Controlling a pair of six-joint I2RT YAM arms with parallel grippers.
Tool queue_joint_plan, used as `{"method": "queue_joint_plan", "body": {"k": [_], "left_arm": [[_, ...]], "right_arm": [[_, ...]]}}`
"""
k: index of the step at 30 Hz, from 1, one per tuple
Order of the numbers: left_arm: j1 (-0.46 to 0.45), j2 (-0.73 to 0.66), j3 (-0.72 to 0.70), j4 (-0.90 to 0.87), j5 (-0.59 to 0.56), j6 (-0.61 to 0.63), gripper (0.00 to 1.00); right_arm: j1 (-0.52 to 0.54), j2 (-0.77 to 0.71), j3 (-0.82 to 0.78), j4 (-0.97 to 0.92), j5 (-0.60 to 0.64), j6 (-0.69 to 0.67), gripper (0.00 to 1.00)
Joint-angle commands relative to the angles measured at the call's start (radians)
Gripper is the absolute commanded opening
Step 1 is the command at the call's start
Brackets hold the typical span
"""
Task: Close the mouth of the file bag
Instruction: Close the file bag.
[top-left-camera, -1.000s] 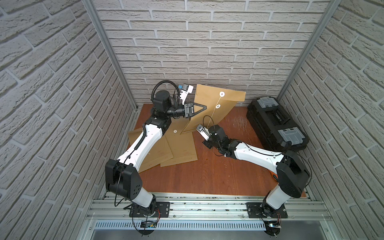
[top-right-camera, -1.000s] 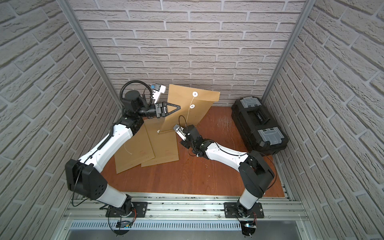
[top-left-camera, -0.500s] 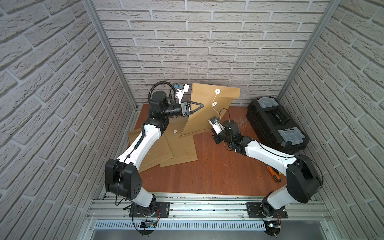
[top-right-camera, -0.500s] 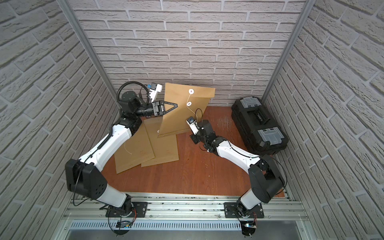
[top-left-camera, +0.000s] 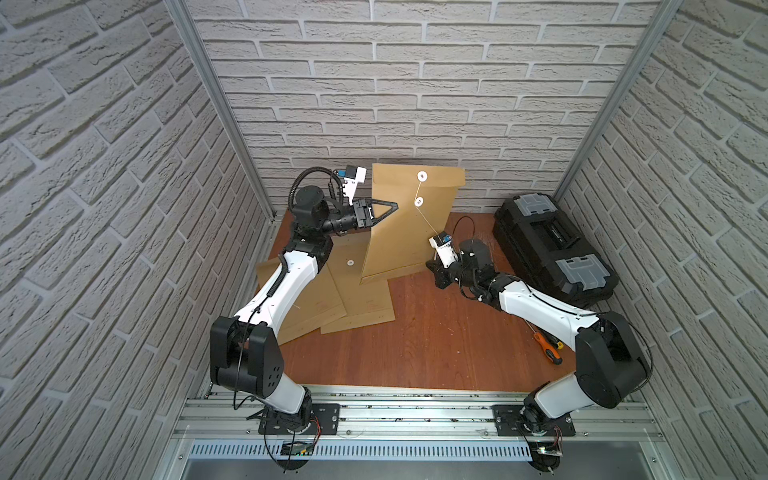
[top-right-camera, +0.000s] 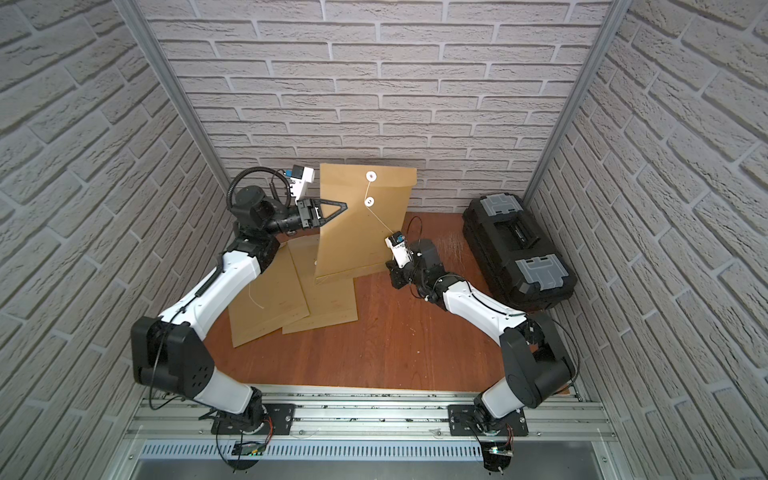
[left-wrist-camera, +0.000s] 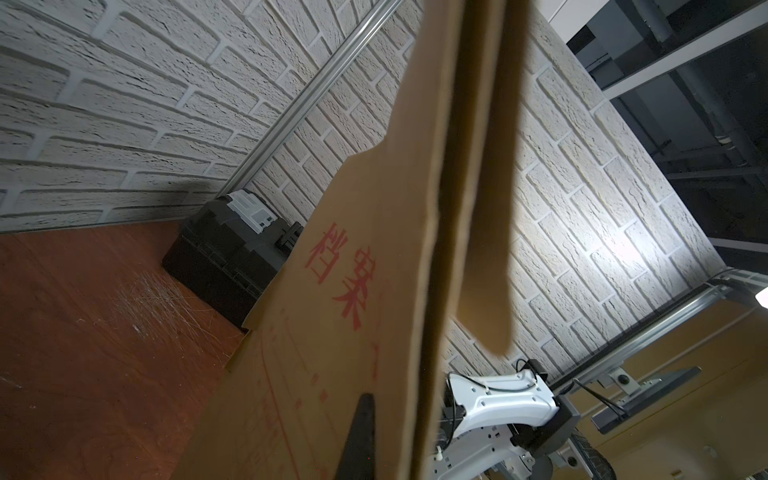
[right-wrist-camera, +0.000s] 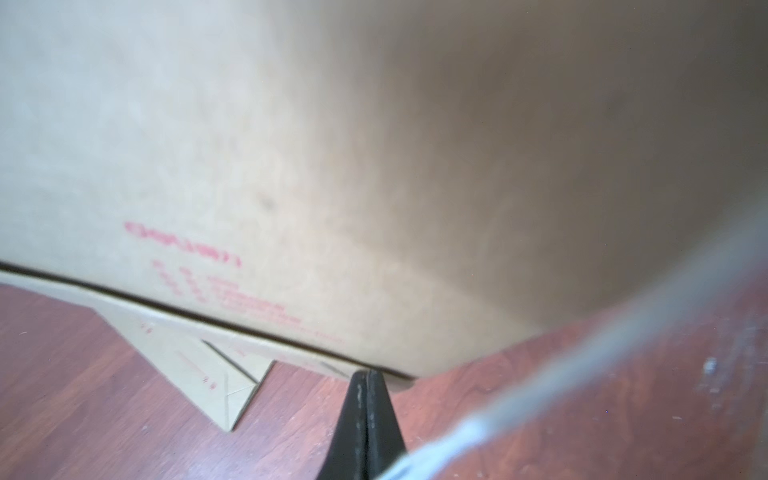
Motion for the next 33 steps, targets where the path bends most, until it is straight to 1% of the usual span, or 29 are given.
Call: {"method": "queue_joint_plan", "body": {"k": [1,3,5,8,12,16,19,21,23,25,26,28,29,31,33], "left_arm": [[0.006,0.001,0.014,0.082,-0.001,-0.015,0.00],[0.011,0.005,0.038,0.052,-0.005,0.019,0.00],[0.017,0.010,0.077,-0.004,-0.011,0.071,0.00],[0.028,0.017,0.159,-0.130,-0.026,0.183,0.00],[0.057,0.033,0.254,-0.249,-0.040,0.281,0.00],[0.081,0.041,0.292,-0.301,-0.045,0.325,0.00],[0.080,0.042,0.298,-0.316,-0.041,0.342,0.00],[0.075,0.039,0.293,-0.323,-0.040,0.357,0.00],[0.068,0.030,0.295,-0.364,-0.046,0.407,0.00],[0.060,0.023,0.302,-0.410,-0.056,0.447,0.00],[0.056,0.022,0.304,-0.417,-0.057,0.449,0.00],[0.046,0.020,0.302,-0.417,-0.057,0.449,0.00],[0.040,0.020,0.302,-0.419,-0.058,0.451,0.00],[0.028,0.021,0.302,-0.419,-0.060,0.451,0.00],[0.014,0.020,0.303,-0.422,-0.064,0.453,0.00]], "right_arm": [[0.001,0.007,0.010,0.046,-0.131,0.061,0.16],[0.010,0.030,0.038,0.018,-0.189,0.092,0.26],[0.029,0.054,0.050,-0.008,-0.211,0.107,0.34],[0.067,0.088,0.035,-0.028,-0.207,0.112,0.42],[0.087,0.096,-0.027,-0.039,-0.176,0.131,0.49],[0.081,0.046,-0.091,-0.060,-0.135,0.130,0.53],[0.070,0.001,-0.129,-0.064,-0.113,0.127,0.56],[0.061,-0.042,-0.146,-0.050,-0.093,0.135,0.55],[0.057,-0.105,-0.180,0.019,-0.057,0.169,0.50],[0.055,-0.167,-0.216,0.119,-0.011,0.210,0.39],[0.055,-0.195,-0.227,0.163,0.005,0.227,0.37],[0.055,-0.215,-0.215,0.215,0.007,0.261,0.35],[0.056,-0.213,-0.194,0.230,-0.004,0.273,0.36],[0.058,-0.189,-0.151,0.260,-0.028,0.303,0.42],[0.061,-0.154,-0.121,0.314,-0.026,0.328,0.48]]}}
